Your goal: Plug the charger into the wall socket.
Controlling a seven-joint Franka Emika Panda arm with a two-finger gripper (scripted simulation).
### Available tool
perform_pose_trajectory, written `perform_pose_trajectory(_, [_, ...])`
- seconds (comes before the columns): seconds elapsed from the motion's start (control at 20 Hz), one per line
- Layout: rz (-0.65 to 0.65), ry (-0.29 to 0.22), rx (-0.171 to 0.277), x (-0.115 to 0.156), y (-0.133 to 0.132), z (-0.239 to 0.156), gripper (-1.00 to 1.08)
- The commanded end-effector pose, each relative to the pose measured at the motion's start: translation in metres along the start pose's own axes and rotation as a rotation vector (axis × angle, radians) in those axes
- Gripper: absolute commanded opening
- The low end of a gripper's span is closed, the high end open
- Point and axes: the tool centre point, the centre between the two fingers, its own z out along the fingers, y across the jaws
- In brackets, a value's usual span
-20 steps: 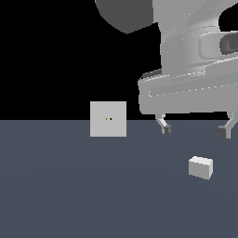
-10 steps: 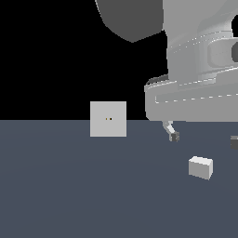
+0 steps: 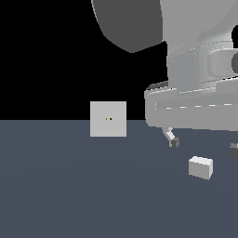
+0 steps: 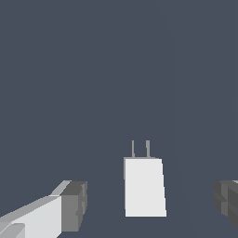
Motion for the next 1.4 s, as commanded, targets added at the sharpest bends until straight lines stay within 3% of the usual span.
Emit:
perform_pose_trajectory(0.0, [0.000,-0.001,0.000,-0.003,0.000,0.010,1.00])
perform_pose_trajectory(0.5, [0.001,-0.001,0.000,-0.009,0.000,0.037,1.00])
perform_pose_trajectory(0.55, [0.001,-0.001,0.000,-0.009,0.000,0.037,-1.00])
perform_pose_trajectory(1.35, [-0.045,0.000,0.011,-0.009,-0.010,0.031,-1.00])
